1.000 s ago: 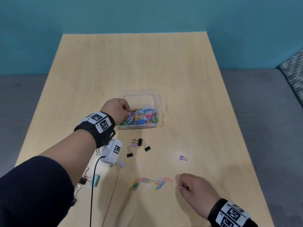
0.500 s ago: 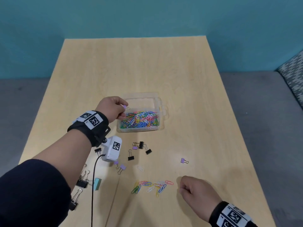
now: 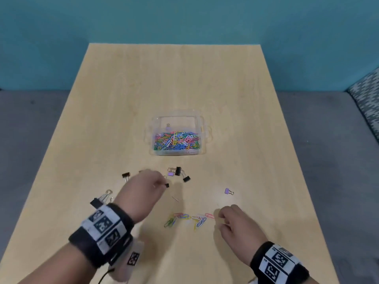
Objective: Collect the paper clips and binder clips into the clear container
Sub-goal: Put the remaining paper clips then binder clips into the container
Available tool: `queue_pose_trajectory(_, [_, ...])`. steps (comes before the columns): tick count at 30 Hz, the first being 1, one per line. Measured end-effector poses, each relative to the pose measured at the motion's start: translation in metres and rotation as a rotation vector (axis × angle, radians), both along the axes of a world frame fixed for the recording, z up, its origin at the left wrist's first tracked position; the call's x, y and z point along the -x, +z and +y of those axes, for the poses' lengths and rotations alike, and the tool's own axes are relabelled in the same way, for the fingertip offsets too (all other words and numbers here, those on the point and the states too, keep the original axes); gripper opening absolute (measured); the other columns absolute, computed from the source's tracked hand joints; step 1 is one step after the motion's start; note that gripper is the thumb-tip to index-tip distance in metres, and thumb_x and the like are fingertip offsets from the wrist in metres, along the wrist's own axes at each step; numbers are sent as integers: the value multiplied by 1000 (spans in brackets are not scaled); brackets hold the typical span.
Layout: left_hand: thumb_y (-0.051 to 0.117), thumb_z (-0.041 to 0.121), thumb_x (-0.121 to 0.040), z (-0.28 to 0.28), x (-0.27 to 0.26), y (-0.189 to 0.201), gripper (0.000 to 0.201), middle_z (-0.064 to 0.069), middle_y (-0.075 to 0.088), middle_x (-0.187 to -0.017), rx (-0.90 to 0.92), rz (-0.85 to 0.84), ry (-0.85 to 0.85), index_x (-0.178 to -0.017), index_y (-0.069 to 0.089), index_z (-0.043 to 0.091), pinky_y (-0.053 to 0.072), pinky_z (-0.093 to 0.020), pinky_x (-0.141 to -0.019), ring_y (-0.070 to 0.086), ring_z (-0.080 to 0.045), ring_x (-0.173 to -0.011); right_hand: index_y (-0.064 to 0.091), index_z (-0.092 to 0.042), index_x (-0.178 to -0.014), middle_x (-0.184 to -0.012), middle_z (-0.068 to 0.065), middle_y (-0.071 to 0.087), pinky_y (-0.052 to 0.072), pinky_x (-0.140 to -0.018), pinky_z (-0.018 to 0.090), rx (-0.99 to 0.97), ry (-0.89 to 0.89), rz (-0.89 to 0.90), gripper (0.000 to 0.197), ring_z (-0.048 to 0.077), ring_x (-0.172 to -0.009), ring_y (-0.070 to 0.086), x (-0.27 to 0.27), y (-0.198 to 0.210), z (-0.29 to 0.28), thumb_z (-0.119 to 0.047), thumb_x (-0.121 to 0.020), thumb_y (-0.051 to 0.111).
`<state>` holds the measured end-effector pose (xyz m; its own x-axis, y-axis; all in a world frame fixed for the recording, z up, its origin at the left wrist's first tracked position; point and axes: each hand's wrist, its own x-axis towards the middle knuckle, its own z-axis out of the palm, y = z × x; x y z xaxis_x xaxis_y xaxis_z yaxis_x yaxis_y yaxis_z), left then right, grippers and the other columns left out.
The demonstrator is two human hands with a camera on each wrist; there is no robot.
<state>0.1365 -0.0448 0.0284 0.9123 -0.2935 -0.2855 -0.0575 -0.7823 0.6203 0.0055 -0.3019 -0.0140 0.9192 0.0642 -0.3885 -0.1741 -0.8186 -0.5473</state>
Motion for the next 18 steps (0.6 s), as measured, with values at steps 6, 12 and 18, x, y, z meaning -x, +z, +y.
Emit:
queue_pose_trajectory(6, [63, 32, -76, -2, 103, -44, 58, 1, 44, -113, -245, 68, -143, -131, 45, 27, 43, -31, -87, 46, -21, -98, 42, -29, -125, -112, -5, 37, 39, -89, 27, 91, 82, -40, 50, 20, -101, 39, 9, -4, 34, -26, -78, 58])
queue_pose_trajectory(12, [63, 22, -80, -24, 101, -53, 67, 2, 34, -125, -173, -14, -95, -139, 32, 28, 43, -28, -89, 39, -19, -109, 48, -22, -120, -113, 0, 38, 41, -88, 30, 91, 138, -73, 37, 22, -103, 39, -6, -6, 74, -20, -83, 55])
queue_pose_trajectory(18, [63, 27, -83, -28, 68, -55, 64, 2, 24, -139, -292, -44, -294, -138, 30, 30, 46, -35, -89, 33, -23, -116, 48, -23, -114, -109, -1, 37, 44, -78, 30, 112, 76, -68, 34, 20, -100, 40, -8, -7, 67, -21, -83, 61])
